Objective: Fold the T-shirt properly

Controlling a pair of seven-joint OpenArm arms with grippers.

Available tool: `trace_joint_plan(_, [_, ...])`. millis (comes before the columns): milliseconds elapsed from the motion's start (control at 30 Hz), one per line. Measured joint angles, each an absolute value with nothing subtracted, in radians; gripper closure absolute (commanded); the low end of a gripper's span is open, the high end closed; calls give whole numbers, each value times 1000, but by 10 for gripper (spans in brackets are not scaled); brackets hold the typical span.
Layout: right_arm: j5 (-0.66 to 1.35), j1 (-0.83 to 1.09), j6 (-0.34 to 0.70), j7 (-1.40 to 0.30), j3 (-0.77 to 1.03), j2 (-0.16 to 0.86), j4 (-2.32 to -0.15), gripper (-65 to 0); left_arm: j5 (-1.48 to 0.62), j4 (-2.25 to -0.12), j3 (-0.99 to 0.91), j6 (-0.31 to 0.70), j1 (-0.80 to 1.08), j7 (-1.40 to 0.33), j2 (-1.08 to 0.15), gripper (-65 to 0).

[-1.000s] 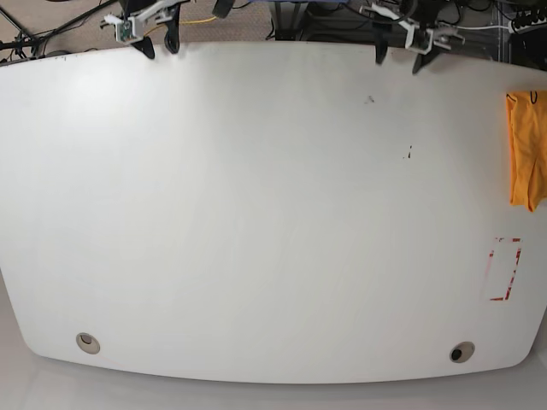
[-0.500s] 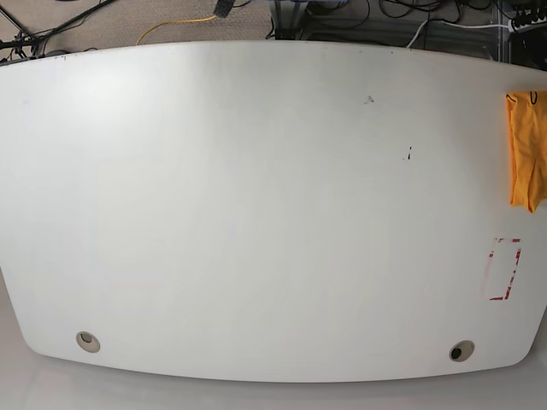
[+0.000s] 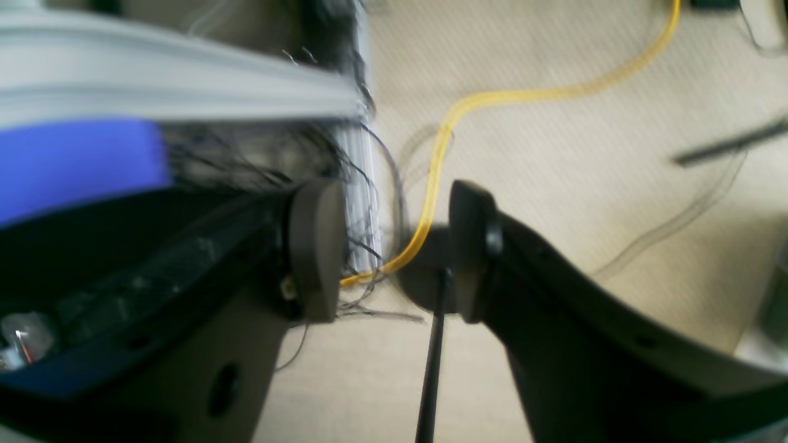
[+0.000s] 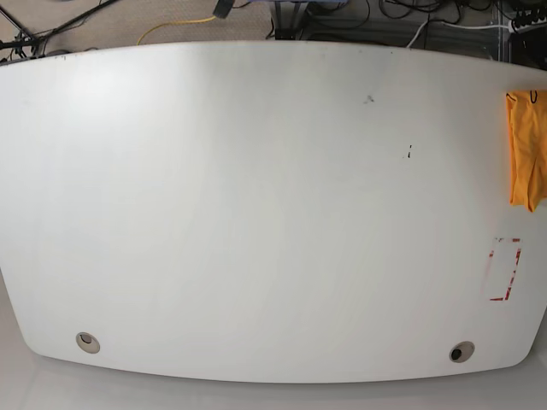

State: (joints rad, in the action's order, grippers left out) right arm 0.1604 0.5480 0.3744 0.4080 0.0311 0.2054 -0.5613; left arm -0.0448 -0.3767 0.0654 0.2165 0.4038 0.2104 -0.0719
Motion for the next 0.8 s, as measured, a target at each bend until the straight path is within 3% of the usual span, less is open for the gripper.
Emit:
trace_joint_plan(200, [157, 441, 329, 403, 19, 186, -402, -276, -43, -160, 62, 209, 256, 192, -77, -365])
trace_joint_plan(367, [153, 366, 336, 301, 18, 172, -346, -276, -46, -49, 62, 84, 168, 199, -75, -365])
trace_joint_plan(467, [157, 341, 329, 242, 19, 178, -346, -276, -46, -27, 67, 37, 143, 181, -81, -365])
trace_joint_plan(800, [157, 317, 324, 179, 18, 169, -345, -276, -46, -26, 67, 37, 128, 144, -78, -367])
